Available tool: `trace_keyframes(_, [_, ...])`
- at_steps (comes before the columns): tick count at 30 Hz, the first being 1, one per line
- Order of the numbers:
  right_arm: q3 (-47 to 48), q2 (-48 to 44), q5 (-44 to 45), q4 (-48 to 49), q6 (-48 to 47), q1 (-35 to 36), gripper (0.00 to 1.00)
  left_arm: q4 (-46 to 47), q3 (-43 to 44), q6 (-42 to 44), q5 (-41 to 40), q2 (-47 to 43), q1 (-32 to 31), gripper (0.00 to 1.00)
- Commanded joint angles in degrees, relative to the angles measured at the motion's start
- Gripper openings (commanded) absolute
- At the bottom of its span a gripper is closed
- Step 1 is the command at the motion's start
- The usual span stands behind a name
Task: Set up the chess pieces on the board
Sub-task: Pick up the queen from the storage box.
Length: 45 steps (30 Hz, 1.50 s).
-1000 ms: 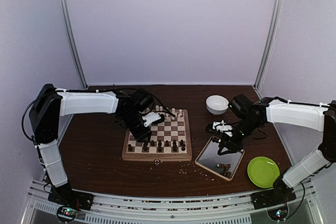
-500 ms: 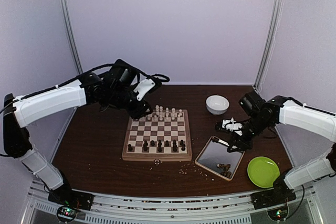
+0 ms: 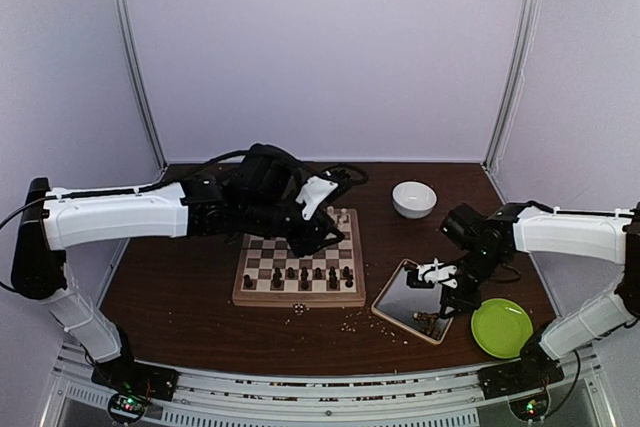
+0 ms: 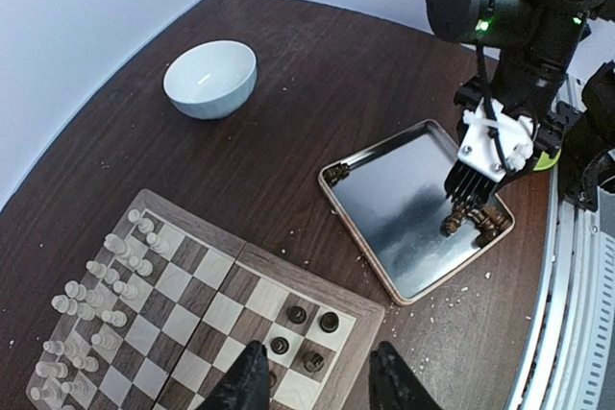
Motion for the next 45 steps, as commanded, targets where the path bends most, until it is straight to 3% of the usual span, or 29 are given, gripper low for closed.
trace_keyframes(1, [2.28, 2.36, 1.15, 1.57, 1.65, 0.7, 0.33, 5.4, -0.02, -2.5, 1.84, 0.52, -0.54, 0.37])
trace_keyframes(23, [2.33, 9.83, 6.84, 4.81, 3.01, 4.34, 0.28, 6.54, -0.35, -2.65, 0.2, 2.47, -0.62, 0.37])
trace_keyframes(45, [6.09, 11.08, 9.68, 5.24, -0.98, 5.91, 0.34, 8.21, -1.89, -3.15, 0.63, 2.55, -0.61, 0.37])
